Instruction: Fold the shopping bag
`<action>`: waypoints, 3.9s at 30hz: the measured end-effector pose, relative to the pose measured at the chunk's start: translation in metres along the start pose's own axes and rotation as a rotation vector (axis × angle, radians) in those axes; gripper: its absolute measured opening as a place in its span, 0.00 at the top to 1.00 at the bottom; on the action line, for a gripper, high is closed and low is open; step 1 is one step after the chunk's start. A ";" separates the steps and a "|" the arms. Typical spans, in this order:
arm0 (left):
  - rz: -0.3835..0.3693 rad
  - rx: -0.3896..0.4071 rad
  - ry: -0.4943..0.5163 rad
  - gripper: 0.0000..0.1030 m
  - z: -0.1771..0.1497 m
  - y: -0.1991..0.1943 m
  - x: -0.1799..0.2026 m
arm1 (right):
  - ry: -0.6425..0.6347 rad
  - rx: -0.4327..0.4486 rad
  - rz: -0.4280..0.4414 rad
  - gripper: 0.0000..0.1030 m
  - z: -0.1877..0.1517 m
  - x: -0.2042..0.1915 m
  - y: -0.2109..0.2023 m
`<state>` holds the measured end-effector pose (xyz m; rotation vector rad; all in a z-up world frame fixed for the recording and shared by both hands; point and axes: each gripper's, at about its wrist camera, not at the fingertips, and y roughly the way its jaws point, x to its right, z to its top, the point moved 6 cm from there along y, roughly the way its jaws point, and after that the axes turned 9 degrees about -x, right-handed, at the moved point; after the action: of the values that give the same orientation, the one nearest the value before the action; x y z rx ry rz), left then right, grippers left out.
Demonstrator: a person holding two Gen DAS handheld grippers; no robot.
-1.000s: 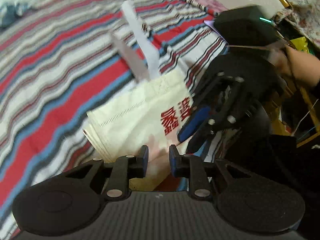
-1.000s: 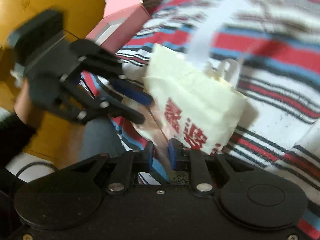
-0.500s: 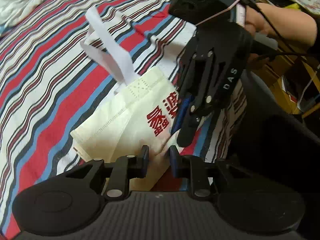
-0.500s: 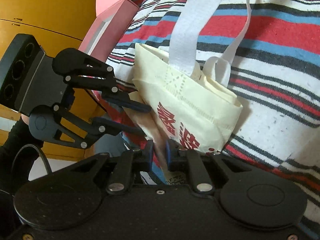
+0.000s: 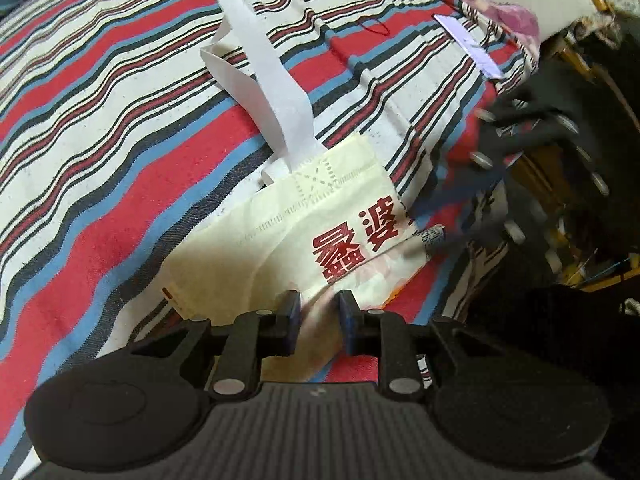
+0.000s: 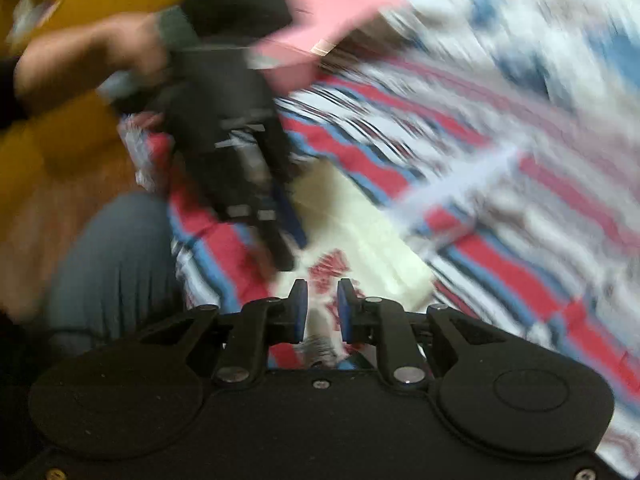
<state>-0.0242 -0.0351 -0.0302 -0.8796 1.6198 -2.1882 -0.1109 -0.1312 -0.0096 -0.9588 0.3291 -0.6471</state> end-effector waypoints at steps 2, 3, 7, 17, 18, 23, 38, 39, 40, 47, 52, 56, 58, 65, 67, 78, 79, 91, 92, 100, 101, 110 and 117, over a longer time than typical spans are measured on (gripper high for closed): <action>0.028 0.007 0.013 0.80 0.000 0.003 0.003 | -0.151 0.010 -0.123 0.85 -0.005 -0.025 0.008; 0.033 0.012 0.012 0.80 0.000 0.003 0.004 | -0.214 0.011 -0.177 0.85 -0.010 -0.034 0.010; 0.007 0.035 -0.027 0.79 -0.002 0.003 0.000 | -0.316 0.017 -0.270 0.85 -0.023 -0.048 0.021; -0.173 0.012 -0.167 0.80 0.004 0.007 -0.027 | -0.779 -0.057 -0.594 0.81 -0.046 -0.082 0.036; -0.185 0.008 -0.176 0.80 0.004 0.007 -0.029 | -0.779 -0.060 -0.593 0.81 -0.046 -0.081 0.036; -0.209 0.003 -0.203 0.80 0.004 0.009 -0.031 | -0.740 -0.054 -0.636 0.75 -0.032 -0.075 0.048; 0.171 0.288 0.198 0.78 -0.022 -0.016 0.037 | 0.191 -0.093 0.252 0.81 0.004 0.040 0.017; 0.163 0.303 0.191 0.78 -0.022 -0.019 0.036 | 0.242 -0.108 0.313 0.81 0.004 0.049 0.020; 0.143 0.312 0.180 0.78 -0.022 -0.023 0.034 | 0.285 -0.123 0.366 0.81 0.004 0.056 0.023; 0.127 0.238 0.302 0.78 -0.011 -0.021 0.042 | 0.427 -0.206 0.573 0.83 0.004 0.085 0.040; 0.143 0.113 0.374 0.76 0.001 -0.006 0.042 | 0.444 -0.250 0.632 0.83 0.006 0.086 0.042; 0.070 0.038 0.275 0.76 0.006 0.004 0.028 | 0.444 -0.268 0.654 0.85 0.006 0.090 0.047; 0.022 0.014 0.194 0.76 0.006 0.006 0.022 | 0.440 -0.268 0.647 0.85 0.006 0.089 0.050; -0.183 -0.017 -0.058 0.77 0.001 0.008 -0.004 | 0.493 -0.236 0.696 0.86 -0.002 0.092 0.053; -0.227 -0.018 -0.106 0.77 0.002 0.009 -0.012 | 0.492 -0.233 0.698 0.86 -0.002 0.093 0.052; -0.243 -0.035 -0.154 0.76 0.007 0.012 -0.020 | -0.236 0.032 -0.038 0.82 -0.010 -0.003 -0.019; -0.233 -0.037 -0.151 0.76 0.007 0.011 -0.018 | -0.313 0.034 -0.095 0.85 -0.015 -0.021 -0.015; -0.163 -0.018 -0.140 0.76 0.003 0.006 -0.011 | -0.023 0.122 -0.073 1.00 -0.014 -0.004 -0.012; -0.163 -0.016 -0.139 0.76 0.002 0.006 -0.011 | 0.039 0.137 -0.039 1.00 -0.011 -0.001 -0.009; -0.165 0.003 -0.156 0.76 0.003 0.005 -0.015 | 0.206 0.129 0.060 1.00 -0.013 0.004 0.021; -0.169 0.002 -0.158 0.76 0.002 0.005 -0.015 | 0.231 0.153 0.088 1.00 -0.013 0.006 0.018; -0.188 -0.011 -0.174 0.77 0.005 0.009 -0.020 | 0.319 0.208 0.099 1.00 -0.005 0.019 0.019; -0.169 -0.045 -0.153 0.77 0.013 0.012 -0.019 | 0.503 0.203 0.158 1.00 -0.005 0.044 0.029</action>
<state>-0.0028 -0.0379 -0.0445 -1.2062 1.5790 -2.1395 -0.0689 -0.1511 -0.0352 -0.5596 0.7619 -0.7559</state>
